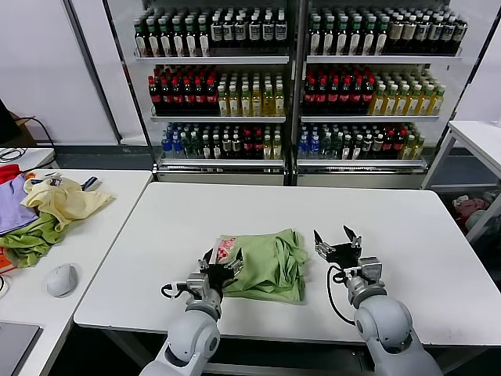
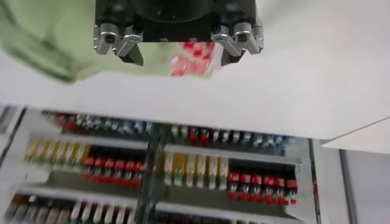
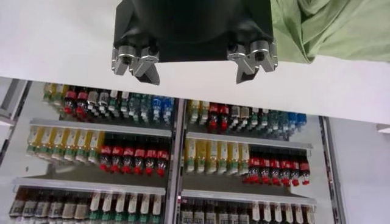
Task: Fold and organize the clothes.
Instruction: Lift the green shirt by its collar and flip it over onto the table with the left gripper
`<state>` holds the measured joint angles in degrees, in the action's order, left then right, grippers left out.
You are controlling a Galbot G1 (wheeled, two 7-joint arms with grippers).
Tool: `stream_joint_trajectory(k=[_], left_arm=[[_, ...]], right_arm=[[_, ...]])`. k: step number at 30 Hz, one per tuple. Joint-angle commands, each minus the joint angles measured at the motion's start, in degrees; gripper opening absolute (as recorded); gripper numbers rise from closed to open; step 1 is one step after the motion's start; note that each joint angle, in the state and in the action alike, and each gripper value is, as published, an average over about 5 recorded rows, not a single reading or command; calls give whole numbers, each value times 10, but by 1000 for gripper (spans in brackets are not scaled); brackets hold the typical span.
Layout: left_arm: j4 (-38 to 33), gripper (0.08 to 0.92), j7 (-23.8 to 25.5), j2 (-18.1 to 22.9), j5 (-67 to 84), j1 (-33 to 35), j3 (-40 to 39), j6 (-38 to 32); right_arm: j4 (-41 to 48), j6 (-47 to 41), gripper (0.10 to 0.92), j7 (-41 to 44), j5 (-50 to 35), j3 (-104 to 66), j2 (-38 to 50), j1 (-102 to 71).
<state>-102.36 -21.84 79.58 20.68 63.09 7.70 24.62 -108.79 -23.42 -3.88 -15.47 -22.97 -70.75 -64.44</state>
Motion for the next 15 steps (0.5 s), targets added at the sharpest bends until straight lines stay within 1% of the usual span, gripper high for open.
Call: stream_joint_trajectory(k=[1, 5, 7, 11, 15], left_arm=[[42, 823, -27, -2, -44, -2, -1, 48], [41, 821, -32, 1, -8, -3, -5, 36], [37, 803, -29, 1, 21, -1, -6, 24], [28, 711, -21, 1, 84, 2, -2, 12], [24, 590, -16, 1, 155, 3, 13, -1]], right_arm=[[-9, 1, 823, 0, 6, -2, -2, -6], [-17, 1, 823, 0, 7, -5, -3, -11], [-21, 0, 823, 1, 8, -7, -4, -13], [-27, 0, 823, 1, 9, -10, -4, -18], [-33, 0, 823, 2, 9, -14, -2, -23]])
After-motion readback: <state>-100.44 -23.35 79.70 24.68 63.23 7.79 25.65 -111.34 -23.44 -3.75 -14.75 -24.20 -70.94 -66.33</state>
